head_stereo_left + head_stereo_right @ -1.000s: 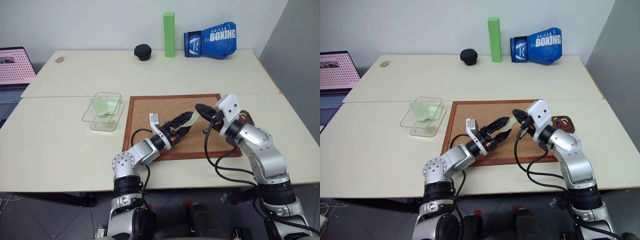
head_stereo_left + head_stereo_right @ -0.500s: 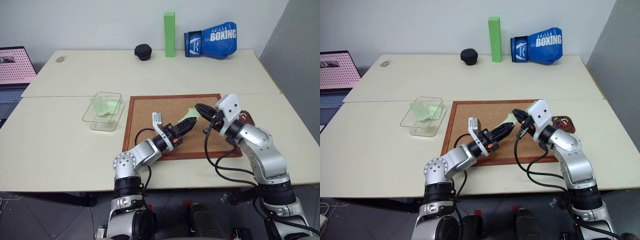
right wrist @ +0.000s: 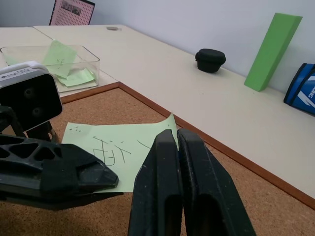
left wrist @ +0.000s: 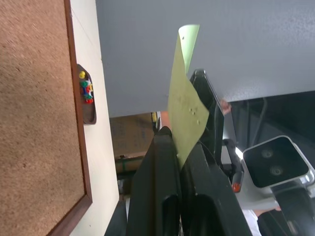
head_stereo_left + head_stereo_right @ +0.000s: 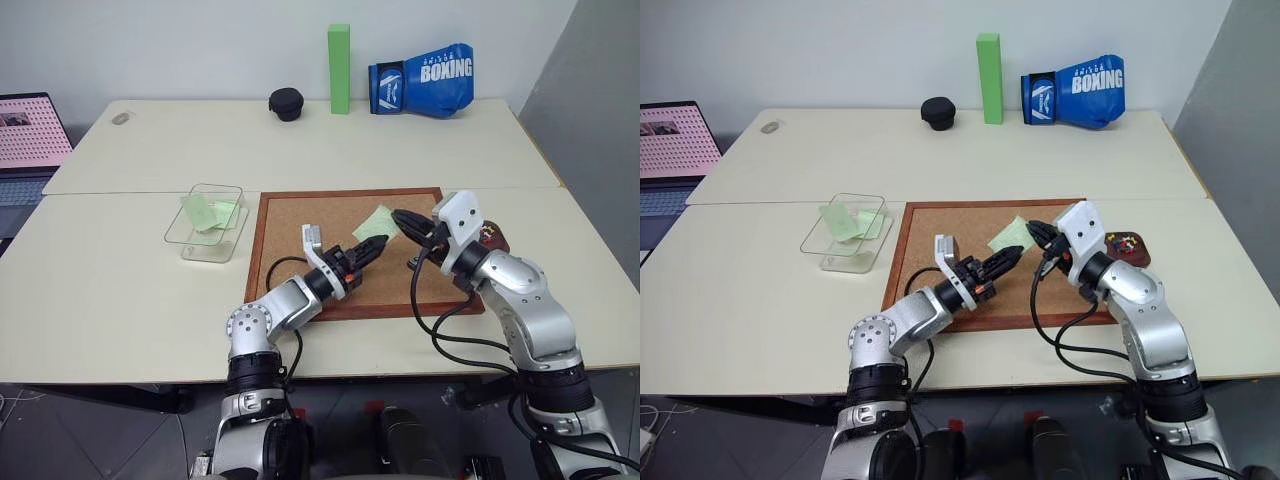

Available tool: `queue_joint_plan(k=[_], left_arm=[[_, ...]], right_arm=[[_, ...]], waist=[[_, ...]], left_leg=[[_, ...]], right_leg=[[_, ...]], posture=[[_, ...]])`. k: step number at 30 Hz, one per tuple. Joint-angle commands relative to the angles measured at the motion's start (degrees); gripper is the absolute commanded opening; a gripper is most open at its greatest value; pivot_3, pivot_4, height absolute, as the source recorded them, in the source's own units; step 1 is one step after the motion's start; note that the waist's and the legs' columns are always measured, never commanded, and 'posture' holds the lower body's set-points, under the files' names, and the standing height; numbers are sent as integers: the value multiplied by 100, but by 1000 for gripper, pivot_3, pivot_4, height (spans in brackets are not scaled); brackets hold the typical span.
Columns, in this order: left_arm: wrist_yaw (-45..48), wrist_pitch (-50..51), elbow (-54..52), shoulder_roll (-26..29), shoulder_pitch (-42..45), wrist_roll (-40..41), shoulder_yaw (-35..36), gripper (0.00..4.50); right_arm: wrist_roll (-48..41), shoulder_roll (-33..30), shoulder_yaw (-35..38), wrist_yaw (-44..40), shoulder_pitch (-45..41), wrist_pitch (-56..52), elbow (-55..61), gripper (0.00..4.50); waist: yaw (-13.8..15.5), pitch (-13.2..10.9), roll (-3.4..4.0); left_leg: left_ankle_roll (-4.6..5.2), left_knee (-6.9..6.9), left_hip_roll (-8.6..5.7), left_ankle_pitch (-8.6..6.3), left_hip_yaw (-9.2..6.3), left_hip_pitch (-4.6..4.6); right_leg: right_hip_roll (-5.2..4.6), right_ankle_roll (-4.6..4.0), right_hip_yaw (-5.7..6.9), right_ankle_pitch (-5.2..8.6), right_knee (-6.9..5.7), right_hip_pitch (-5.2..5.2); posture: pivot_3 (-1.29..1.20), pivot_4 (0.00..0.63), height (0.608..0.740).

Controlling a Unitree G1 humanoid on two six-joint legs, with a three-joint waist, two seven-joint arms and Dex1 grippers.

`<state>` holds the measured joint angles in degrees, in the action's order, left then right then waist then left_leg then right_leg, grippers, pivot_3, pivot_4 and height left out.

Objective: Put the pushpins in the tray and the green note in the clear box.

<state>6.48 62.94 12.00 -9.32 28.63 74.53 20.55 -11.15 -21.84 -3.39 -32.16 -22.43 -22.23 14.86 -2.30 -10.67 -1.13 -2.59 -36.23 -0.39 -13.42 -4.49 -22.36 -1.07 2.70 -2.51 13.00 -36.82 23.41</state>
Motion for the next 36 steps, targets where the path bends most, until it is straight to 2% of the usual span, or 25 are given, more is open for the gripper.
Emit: queue_joint_plan(k=[1,7,13,15,18,20,22,25,27,31,34,36], left_arm=[[-371,-84,85,-111,-13,322,142,51],[-644,-33,125,-190,-87,445,118,51],[-485,57,32,-5,-27,348,-97,51],[169,101,-514,480,-2,-293,-818,51],[1335,-435,-1272,1363,139,-1562,-2139,51],[1824,-838,-1432,1644,208,-2080,-2599,51],[2233,-1395,-1441,1865,303,-2737,-3039,51],[2870,-2929,-1222,2293,501,-4399,-4130,51],[3062,-3623,-954,2274,617,-4980,-4421,51],[3211,-4371,-472,2020,822,-5551,-4497,51],[3352,-4641,-247,1853,893,-5813,-4513,51],[3451,-4746,-181,1794,885,-5934,-4502,0]], right_arm=[[-318,84,206,143,-58,-231,654,0],[-505,138,375,404,-58,-466,950,0],[-391,74,622,732,55,-559,901,0],[-34,-55,873,1120,154,-517,531,0],[31,-112,1278,1528,180,-730,25,0],[27,-125,1421,1651,130,-821,-179,0],[-40,-109,1594,1753,20,-953,-397,0],[-158,-136,1839,1820,-176,-1114,-930,0],[-218,-141,1960,1857,-322,-1126,-1296,0],[-395,-81,2192,1994,-635,-1257,-1763,0],[-389,-124,2231,2052,-753,-1286,-2133,0],[-427,-111,2257,2074,-790,-1289,-2272,374]], waist=[[-2,0,0],[0,0,0],[8,0,0],[27,-1,-2],[42,-2,-3],[52,-1,-2],[53,-1,-1],[46,-1,-1],[46,-1,-1],[49,-2,-1],[48,-2,-1],[48,-1,-1]], left_leg=[[0,0,1,0,0,-2],[0,1,0,0,-1,-6],[0,1,0,0,-1,-7],[0,1,-1,0,-1,-11],[-1,2,-2,0,0,-18],[-2,5,-2,1,1,-17],[-2,6,-1,1,3,-17],[-1,10,-1,1,7,-17],[-1,12,0,1,9,-16],[1,13,0,1,10,-28],[2,12,-1,1,11,-48],[2,14,0,1,11,-56]], right_leg=[[1,0,1,0,0,2],[1,0,0,0,0,5],[1,-1,2,1,3,6],[0,-1,2,1,5,7],[0,-10,1,5,4,15],[0,-20,-1,9,1,16],[-1,-26,-3,13,2,16],[-1,-28,-7,14,3,19],[0,-30,-9,15,2,21],[-1,-36,-9,19,2,29],[-1,-5,-9,1,0,49],[0,-6,-8,2,-3,60]], posture=[[0,150,740],[0,150,740],[0,150,740],[0,150,740],[0,150,740],[0,150,740],[0,150,740],[0,150,740],[0,150,740],[0,150,740],[0,150,740],[0,150,740]])
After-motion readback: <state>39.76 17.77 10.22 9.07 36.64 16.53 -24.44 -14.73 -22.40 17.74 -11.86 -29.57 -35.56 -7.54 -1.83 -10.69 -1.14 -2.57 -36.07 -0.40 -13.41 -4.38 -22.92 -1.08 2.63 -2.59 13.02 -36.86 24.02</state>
